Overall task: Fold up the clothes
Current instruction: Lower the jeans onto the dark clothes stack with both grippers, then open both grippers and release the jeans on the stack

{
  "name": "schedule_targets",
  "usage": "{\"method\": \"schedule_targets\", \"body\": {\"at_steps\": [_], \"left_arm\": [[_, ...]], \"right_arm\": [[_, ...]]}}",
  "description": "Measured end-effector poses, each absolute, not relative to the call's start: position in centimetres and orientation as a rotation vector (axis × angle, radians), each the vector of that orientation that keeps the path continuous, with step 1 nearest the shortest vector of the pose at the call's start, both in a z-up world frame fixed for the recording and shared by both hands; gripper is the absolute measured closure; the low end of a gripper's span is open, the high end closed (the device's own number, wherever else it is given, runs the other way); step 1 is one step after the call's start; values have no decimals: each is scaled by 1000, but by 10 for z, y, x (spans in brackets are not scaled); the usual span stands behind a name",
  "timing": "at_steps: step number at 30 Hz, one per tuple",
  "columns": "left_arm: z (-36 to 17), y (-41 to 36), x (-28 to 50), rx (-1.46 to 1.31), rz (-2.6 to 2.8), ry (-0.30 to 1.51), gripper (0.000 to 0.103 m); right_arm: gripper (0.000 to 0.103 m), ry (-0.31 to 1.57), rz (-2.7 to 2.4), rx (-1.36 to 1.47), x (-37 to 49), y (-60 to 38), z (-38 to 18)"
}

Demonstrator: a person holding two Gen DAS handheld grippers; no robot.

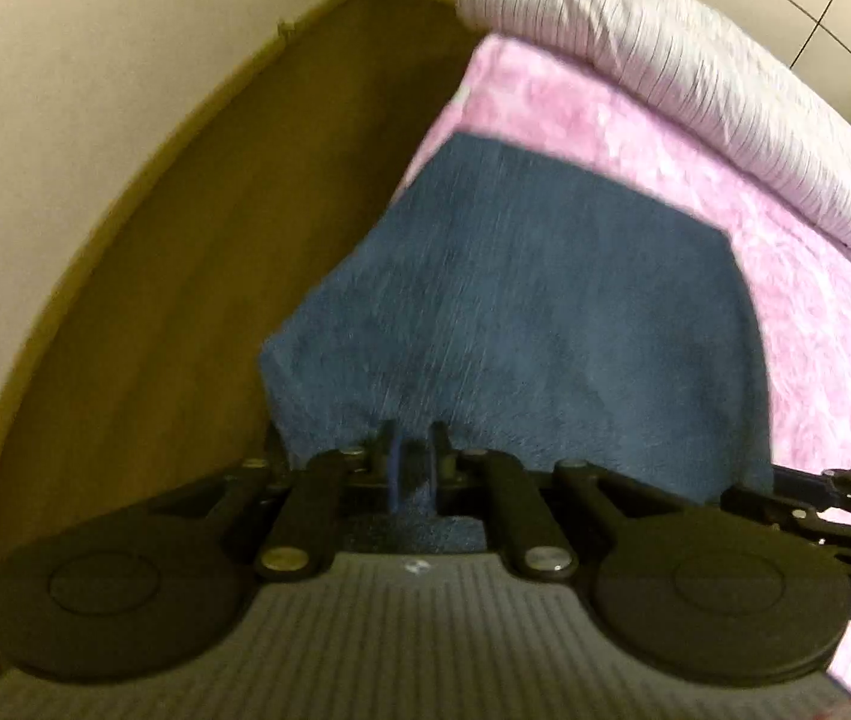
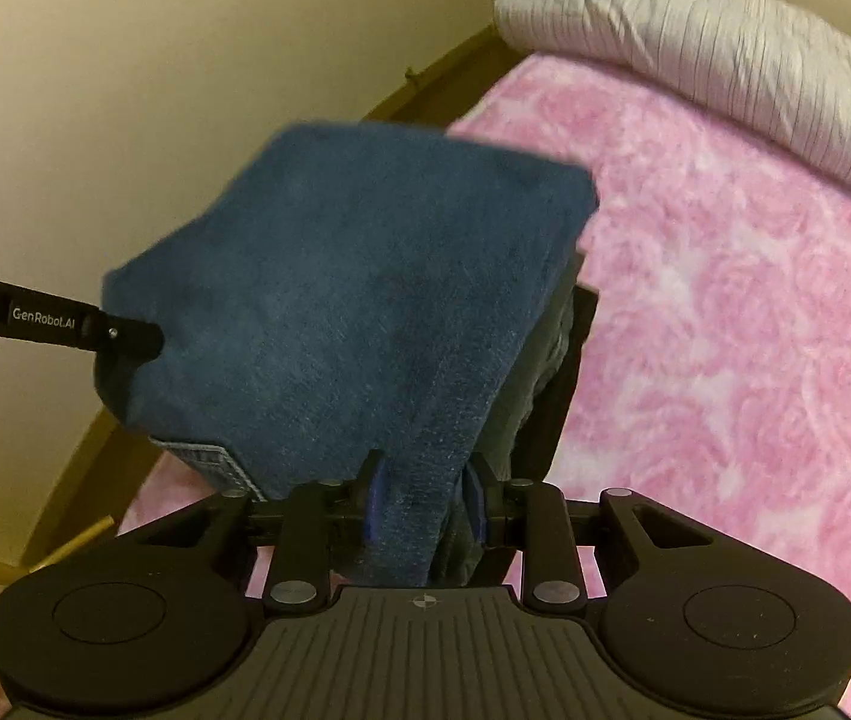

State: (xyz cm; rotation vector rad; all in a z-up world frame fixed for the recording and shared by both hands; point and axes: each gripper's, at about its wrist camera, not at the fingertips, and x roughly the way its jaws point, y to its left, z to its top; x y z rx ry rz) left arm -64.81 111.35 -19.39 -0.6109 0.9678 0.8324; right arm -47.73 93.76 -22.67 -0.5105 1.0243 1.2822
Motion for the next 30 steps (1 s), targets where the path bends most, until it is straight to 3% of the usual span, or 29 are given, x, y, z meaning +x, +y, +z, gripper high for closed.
{"method": "schedule_targets", "body": {"at_steps": [3, 9, 25, 30], "left_arm": [[-169, 1097, -651, -609, 862, 947, 89], [-137, 1031, -653, -629, 931, 956, 82], [-76, 803, -591, -734, 1243, 861, 81], [-64, 760, -571, -751, 1301, 828, 81]], "right_arm": [[75, 1032, 1280, -465, -474, 924, -206], [75, 1088, 1287, -398, -474, 884, -173], [75, 839, 1633, -649, -418, 759, -90], [75, 855, 1706, -660, -388, 721, -76]]}}
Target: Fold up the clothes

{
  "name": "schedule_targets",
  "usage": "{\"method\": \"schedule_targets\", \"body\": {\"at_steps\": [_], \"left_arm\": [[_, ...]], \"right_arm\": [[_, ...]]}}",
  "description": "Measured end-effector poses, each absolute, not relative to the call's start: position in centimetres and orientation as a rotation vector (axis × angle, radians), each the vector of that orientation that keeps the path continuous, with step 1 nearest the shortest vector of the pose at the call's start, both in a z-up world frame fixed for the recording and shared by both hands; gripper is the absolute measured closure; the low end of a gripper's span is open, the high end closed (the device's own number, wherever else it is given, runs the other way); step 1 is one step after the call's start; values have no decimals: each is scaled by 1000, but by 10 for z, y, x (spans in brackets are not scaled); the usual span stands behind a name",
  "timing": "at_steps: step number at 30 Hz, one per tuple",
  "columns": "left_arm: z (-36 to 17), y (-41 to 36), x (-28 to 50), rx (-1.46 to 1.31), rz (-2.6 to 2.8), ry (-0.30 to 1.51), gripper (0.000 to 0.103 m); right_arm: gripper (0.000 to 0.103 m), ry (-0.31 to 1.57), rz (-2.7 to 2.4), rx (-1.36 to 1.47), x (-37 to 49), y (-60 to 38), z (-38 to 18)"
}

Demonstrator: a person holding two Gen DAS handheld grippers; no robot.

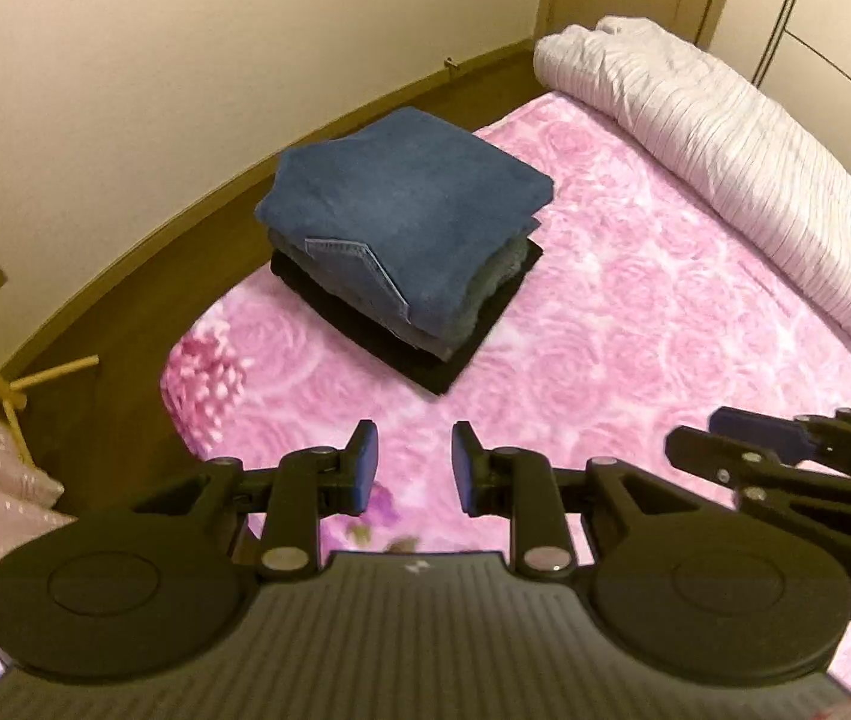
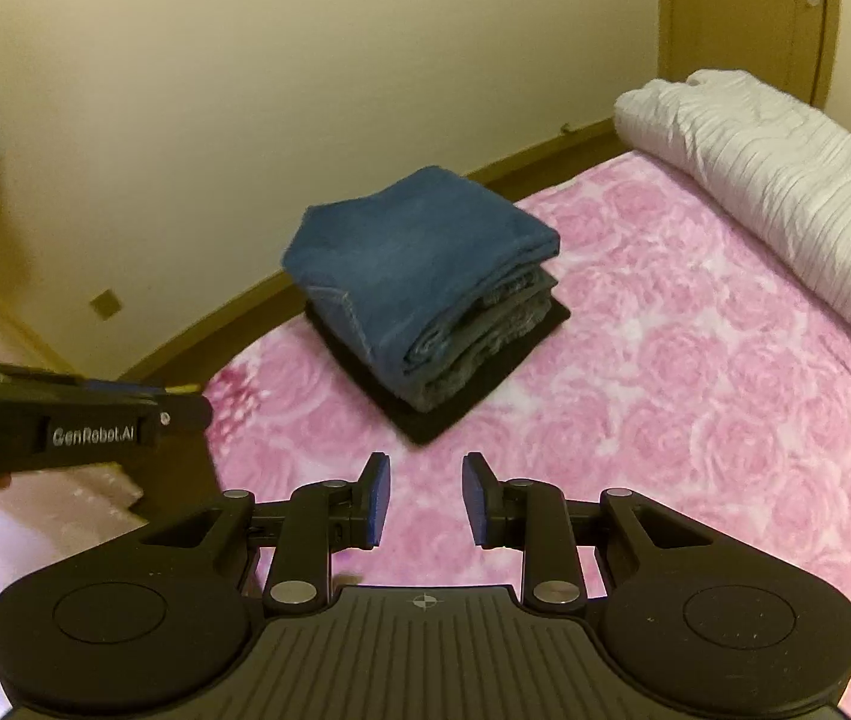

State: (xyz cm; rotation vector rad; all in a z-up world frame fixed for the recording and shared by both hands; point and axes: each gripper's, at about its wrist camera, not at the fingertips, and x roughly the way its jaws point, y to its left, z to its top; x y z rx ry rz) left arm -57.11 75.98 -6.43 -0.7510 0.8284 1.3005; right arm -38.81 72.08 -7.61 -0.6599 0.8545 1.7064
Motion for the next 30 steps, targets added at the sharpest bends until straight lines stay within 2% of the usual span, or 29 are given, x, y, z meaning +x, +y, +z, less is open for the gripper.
{"method": "schedule_targets", "body": {"at_steps": [7, 9, 10, 11, 14, 30], "left_arm": [[-48, 700, -544, -775, 1380, 782, 81], [-49, 692, -542, -785, 1397, 778, 81], [-49, 688, -540, -791, 1406, 777, 81], [-49, 685, -539, -796, 1415, 775, 81], [-51, 677, -534, -808, 1430, 768, 81], [-66, 689, -508, -779, 1504, 725, 81]], "right_arm": [[75, 896, 1778, -704, -368, 695, -69], [48, 896, 1795, -720, -365, 692, -67], [23, 874, 1795, -723, -365, 689, -66], [17, 853, 1800, -727, -364, 686, -65], [17, 814, 1834, -740, -363, 680, -62], [17, 865, 1804, -751, -328, 707, -69]]}}
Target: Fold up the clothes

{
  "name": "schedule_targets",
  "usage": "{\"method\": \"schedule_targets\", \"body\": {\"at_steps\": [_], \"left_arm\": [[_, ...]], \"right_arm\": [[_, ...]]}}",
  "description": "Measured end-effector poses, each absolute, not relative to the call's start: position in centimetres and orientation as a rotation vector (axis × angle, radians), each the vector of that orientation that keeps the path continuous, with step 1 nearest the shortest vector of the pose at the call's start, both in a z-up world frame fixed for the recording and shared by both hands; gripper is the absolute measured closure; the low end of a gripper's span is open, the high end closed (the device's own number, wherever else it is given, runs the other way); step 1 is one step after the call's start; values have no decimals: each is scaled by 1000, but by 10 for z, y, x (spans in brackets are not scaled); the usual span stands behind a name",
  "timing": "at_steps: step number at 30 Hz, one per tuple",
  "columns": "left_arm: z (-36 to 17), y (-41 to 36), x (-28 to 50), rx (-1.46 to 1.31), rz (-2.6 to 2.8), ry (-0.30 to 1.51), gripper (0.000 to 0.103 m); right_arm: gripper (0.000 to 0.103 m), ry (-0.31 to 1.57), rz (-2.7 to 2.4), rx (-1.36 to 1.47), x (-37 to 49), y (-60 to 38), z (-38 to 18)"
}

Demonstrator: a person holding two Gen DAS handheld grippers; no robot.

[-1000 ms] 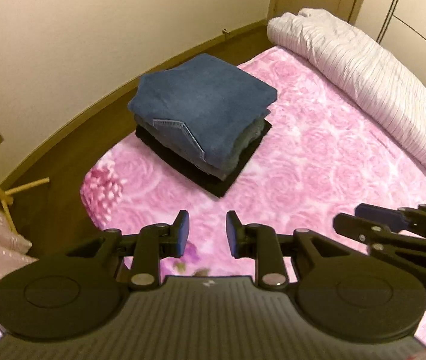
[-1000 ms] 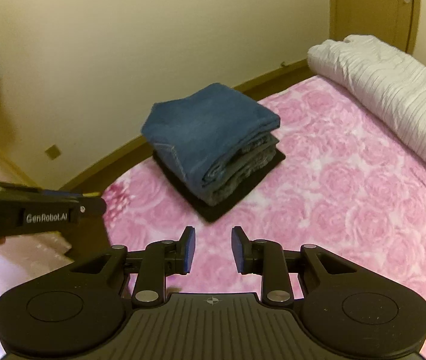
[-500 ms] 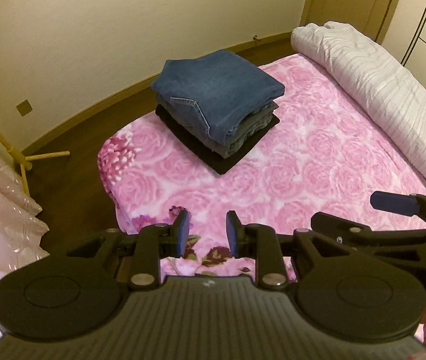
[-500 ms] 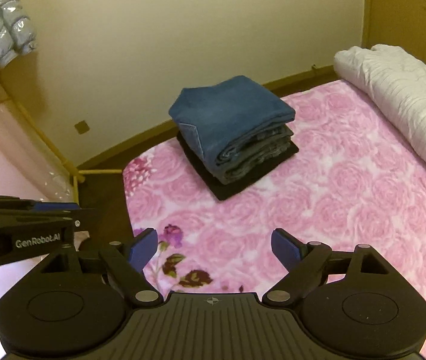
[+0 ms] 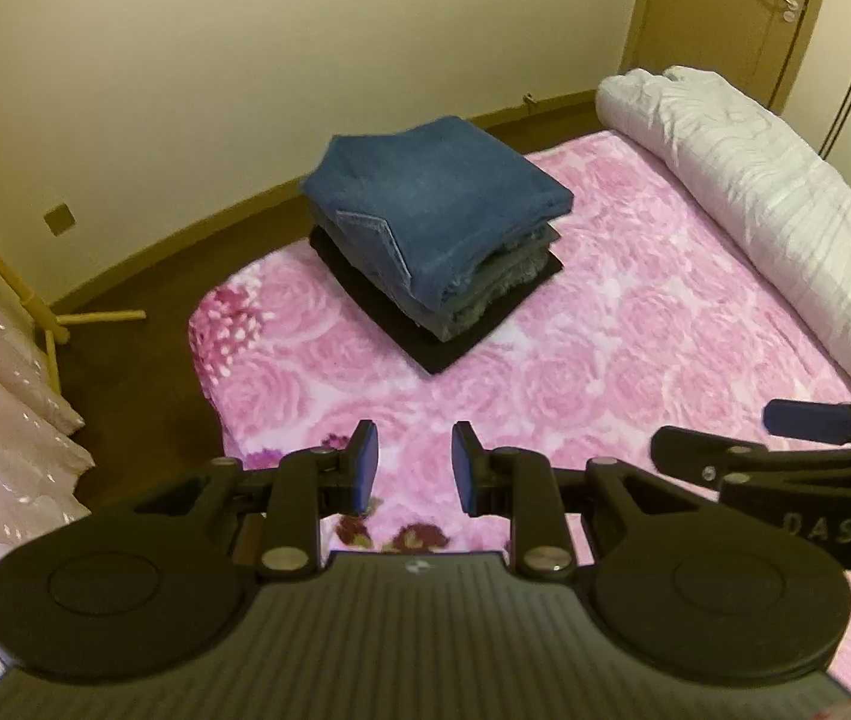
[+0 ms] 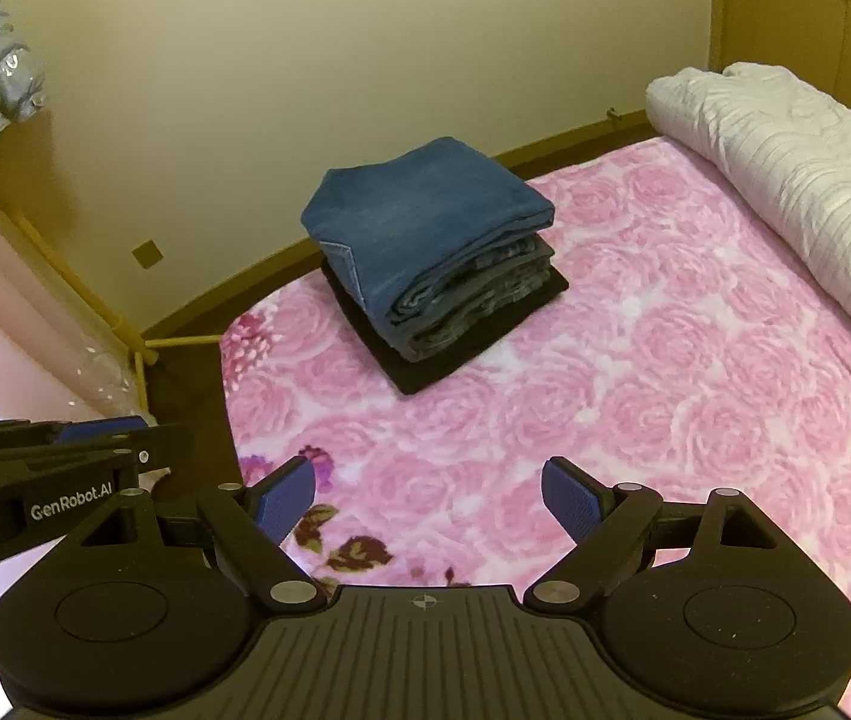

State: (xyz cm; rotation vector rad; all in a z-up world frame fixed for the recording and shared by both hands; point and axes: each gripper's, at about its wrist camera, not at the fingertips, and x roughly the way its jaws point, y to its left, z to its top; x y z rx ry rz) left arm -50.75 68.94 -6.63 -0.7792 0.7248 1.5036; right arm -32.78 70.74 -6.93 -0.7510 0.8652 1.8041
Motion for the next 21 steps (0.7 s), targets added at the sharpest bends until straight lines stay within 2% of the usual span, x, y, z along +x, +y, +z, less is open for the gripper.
{"method": "schedule_targets", "body": {"at_steps": [2, 9, 21], "left_arm": [[-69, 693, -506, -766, 1514, 739, 81], [-80, 700, -506, -789, 1533, 775, 57], [-96, 715, -514, -858, 1516, 789, 59]], "right_arm": [[17, 865, 1806, -753, -327, 712, -70], [17, 886, 1807, -773, -325, 727, -76], [17, 916, 1808, -792, -327, 742, -88]]}}
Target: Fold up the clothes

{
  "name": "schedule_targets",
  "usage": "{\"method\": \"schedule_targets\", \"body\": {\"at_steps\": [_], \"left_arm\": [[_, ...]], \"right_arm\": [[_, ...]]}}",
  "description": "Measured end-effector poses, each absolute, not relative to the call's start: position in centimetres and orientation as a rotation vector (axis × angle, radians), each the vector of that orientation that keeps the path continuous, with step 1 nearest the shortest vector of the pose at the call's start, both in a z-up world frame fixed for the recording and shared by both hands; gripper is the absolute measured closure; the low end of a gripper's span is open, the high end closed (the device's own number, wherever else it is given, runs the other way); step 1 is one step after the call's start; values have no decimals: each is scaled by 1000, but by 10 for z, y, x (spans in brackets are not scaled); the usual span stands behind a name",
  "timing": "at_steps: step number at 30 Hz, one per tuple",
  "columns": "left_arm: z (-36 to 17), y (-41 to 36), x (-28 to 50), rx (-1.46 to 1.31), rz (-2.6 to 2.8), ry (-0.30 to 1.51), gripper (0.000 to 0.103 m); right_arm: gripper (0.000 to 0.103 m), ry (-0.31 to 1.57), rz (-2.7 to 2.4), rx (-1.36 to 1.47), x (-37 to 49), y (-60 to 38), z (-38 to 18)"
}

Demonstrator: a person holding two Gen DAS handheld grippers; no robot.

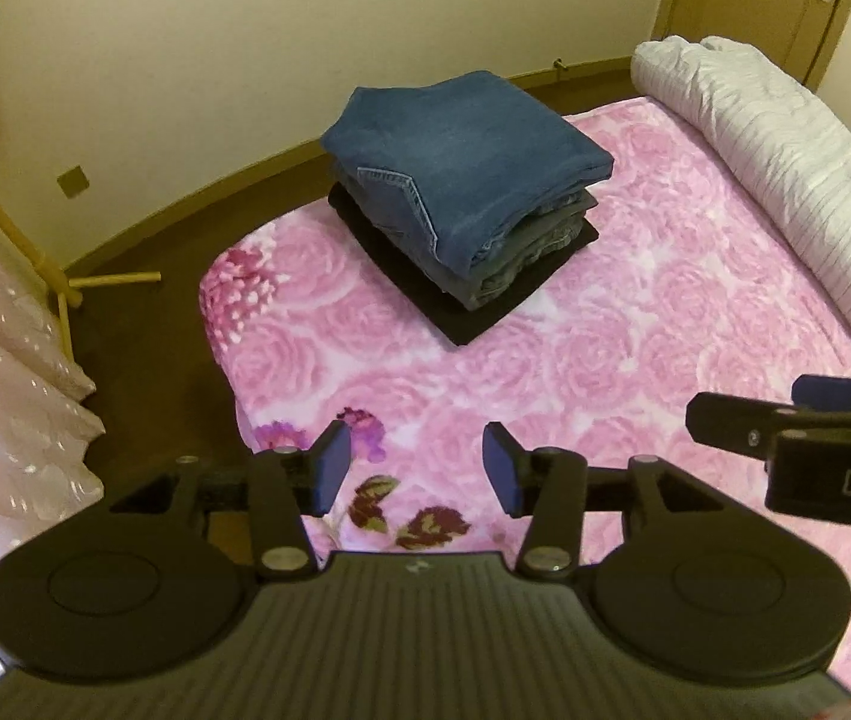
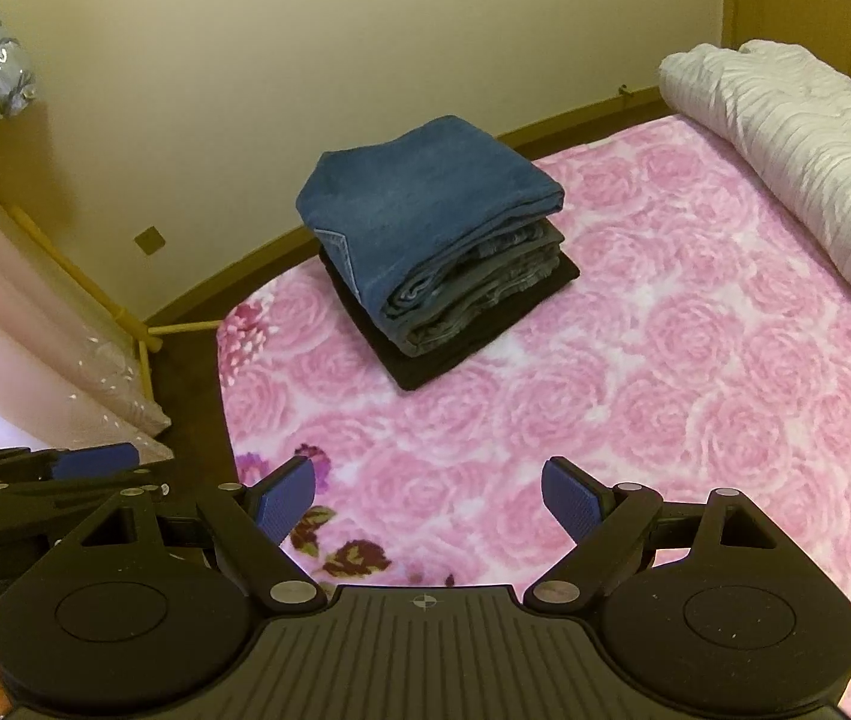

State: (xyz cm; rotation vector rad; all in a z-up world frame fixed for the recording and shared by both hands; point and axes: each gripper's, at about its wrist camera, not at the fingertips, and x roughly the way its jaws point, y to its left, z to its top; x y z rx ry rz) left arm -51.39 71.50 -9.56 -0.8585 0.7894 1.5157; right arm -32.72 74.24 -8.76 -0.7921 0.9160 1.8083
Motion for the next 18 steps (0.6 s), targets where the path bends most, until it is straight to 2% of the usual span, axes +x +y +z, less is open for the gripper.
{"method": "schedule_targets", "body": {"at_steps": [18], "left_arm": [[-101, 743, -508, -780, 1548, 769, 58]], "right_arm": [[17, 938, 1792, -806, -333, 769, -96]]}}
